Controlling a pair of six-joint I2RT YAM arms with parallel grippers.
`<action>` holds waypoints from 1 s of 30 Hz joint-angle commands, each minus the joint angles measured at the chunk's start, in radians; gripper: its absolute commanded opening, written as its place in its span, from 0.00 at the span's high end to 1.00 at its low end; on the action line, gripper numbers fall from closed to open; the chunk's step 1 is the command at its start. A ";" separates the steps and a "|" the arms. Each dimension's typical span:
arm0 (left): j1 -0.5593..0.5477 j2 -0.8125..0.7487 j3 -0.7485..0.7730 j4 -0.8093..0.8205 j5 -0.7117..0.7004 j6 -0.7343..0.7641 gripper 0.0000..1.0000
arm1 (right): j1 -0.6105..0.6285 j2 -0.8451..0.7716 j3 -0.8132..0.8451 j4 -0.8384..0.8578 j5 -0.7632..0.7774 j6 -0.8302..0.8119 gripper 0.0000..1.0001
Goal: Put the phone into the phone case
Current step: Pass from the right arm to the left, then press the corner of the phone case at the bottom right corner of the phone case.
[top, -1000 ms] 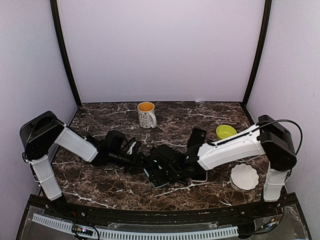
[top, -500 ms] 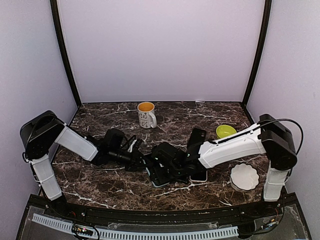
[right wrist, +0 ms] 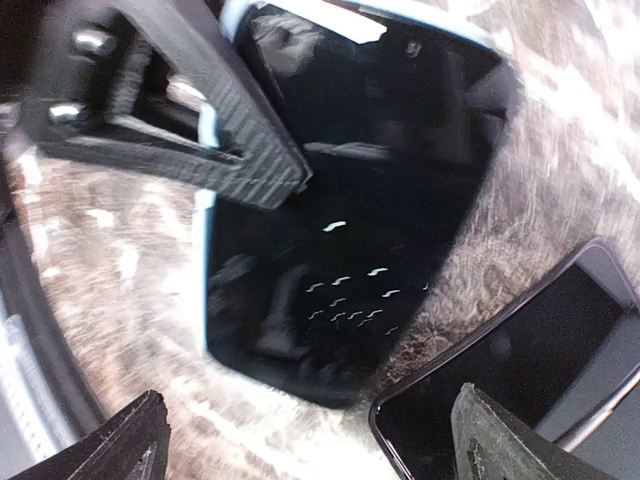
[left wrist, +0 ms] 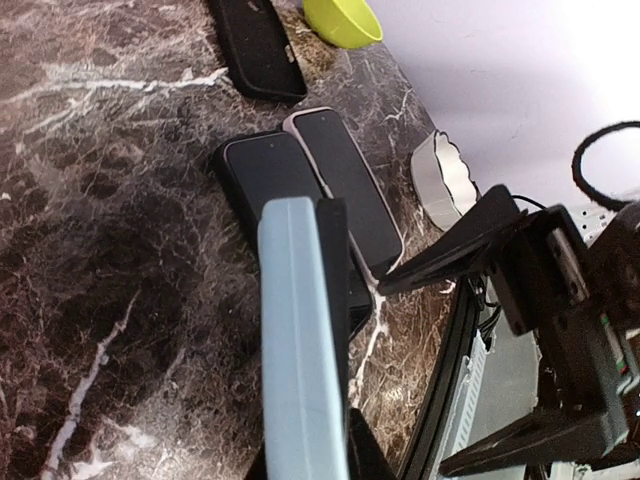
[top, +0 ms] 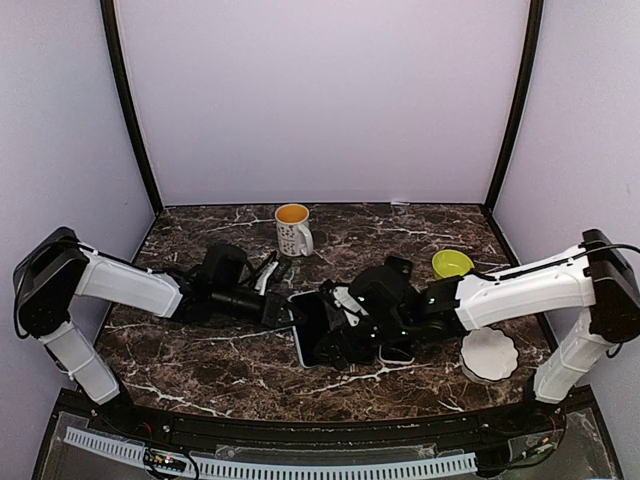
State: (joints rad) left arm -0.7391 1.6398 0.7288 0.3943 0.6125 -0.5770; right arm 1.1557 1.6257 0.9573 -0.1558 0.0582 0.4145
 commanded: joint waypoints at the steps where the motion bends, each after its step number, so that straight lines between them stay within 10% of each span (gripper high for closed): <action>1: -0.005 -0.121 -0.037 0.094 0.102 0.119 1.00 | -0.045 -0.157 -0.076 0.118 -0.203 -0.145 0.01; 12: -0.013 -0.363 0.045 0.184 0.375 0.200 1.00 | -0.092 -0.356 -0.098 0.213 -0.498 -0.156 0.07; 22: -0.017 -0.381 0.137 0.155 0.430 0.224 1.00 | -0.091 -0.386 -0.085 0.257 -0.573 -0.172 0.47; 30: -0.056 -0.374 0.184 0.109 0.376 0.248 1.00 | -0.087 -0.362 -0.062 0.271 -0.512 -0.144 1.00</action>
State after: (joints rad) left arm -0.7635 1.2911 0.8539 0.4839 0.9970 -0.3492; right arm 1.0691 1.2629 0.8677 0.0593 -0.4946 0.2501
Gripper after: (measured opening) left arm 0.121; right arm 0.145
